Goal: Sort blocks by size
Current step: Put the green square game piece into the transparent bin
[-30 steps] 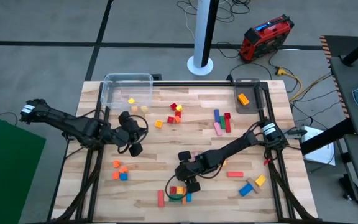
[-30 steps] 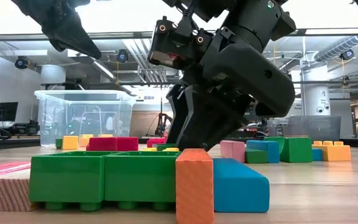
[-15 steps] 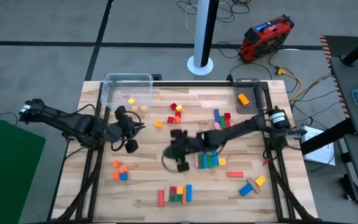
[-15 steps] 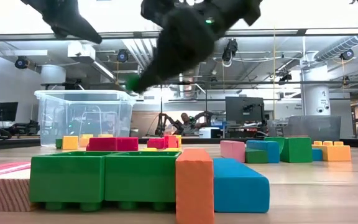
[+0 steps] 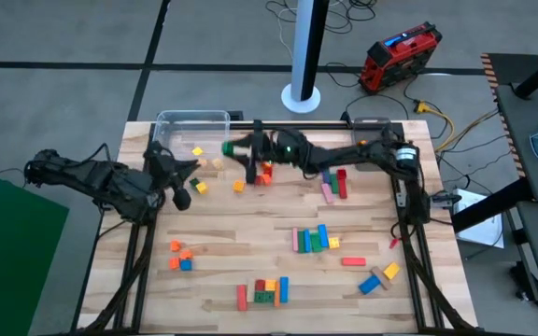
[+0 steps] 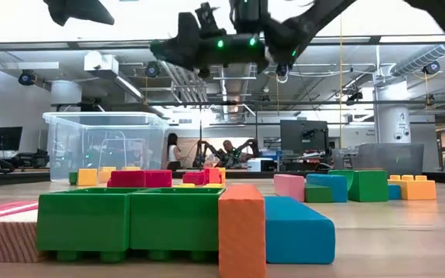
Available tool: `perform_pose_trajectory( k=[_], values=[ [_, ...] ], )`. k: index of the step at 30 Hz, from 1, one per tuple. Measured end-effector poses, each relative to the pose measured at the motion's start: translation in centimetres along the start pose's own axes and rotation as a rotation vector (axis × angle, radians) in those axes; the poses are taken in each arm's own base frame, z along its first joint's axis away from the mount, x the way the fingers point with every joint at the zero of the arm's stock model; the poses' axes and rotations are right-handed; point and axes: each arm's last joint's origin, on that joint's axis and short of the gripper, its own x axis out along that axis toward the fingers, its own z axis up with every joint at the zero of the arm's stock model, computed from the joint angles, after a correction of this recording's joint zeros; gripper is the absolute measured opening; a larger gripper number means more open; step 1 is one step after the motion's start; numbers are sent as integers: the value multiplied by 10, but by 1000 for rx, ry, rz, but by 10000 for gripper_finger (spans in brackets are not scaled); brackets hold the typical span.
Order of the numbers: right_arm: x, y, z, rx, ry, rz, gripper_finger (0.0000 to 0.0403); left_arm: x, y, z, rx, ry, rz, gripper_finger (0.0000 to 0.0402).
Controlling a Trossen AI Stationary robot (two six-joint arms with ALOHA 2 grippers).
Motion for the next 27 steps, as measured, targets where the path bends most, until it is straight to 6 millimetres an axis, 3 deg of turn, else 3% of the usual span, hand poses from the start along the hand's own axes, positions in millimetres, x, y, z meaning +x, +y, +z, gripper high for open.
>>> perform_pose_trajectory(
  k=[7, 12, 18, 22, 27],
  values=[
    [28, -44, -22, 72, -28, -44, 137, -7, 8, 0, -27, -28, 10, 20],
    [51, -60, -34, 129, -22, -48, 143, -7, 9, 0, -30, -31, 10, 20],
    [80, -71, -44, 182, 151, -56, 144, -7, 9, 0, -29, -29, 15, 20],
    [89, -77, -37, 157, 243, -59, 180, -5, 9, -3, -18, -19, 57, 20],
    [87, -89, -9, 64, 316, -58, 232, -4, 10, -6, -4, -21, 114, 20]
  ],
)
